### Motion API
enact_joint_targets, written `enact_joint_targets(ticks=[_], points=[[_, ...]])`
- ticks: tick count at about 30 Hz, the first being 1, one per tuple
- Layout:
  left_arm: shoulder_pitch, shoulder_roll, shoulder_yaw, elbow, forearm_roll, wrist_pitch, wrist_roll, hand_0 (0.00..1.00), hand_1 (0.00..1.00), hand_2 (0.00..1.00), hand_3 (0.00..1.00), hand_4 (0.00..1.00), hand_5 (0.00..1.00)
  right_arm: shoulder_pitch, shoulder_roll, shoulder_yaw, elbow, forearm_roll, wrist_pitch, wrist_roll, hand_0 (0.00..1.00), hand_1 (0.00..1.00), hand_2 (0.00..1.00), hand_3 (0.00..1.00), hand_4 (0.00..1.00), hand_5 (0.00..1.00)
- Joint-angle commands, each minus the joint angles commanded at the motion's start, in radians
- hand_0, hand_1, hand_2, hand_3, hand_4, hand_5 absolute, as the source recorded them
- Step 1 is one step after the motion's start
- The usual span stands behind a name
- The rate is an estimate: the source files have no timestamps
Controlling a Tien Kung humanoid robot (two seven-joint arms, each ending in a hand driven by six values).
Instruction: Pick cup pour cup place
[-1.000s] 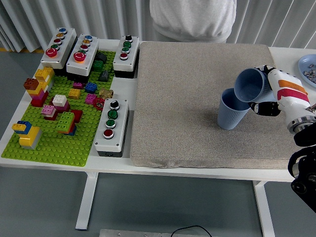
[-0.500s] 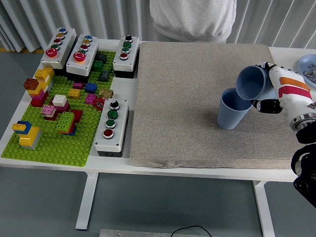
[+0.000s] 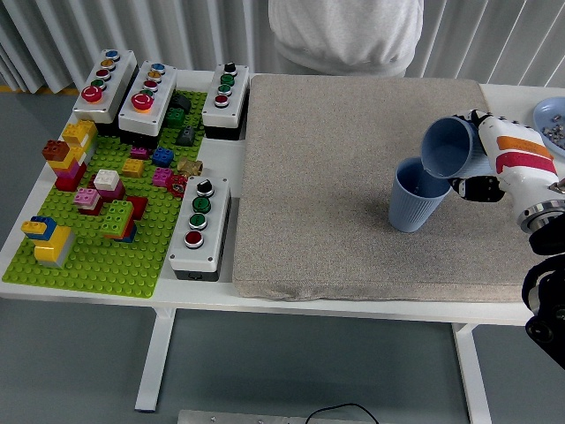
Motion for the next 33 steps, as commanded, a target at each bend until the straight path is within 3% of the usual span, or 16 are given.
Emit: enact_joint_targets(ticks=[33], points=[[-0.002,0.000,0.005,0.000,-0.006,0.000,-0.004,0.738,0.733,0.801,0.669,0.523,0.925,0.021,-0.023,-0.032,0.000,0.006,0.001,0.000,0.793,0.672,0.571,0.680,0.724,0.158]])
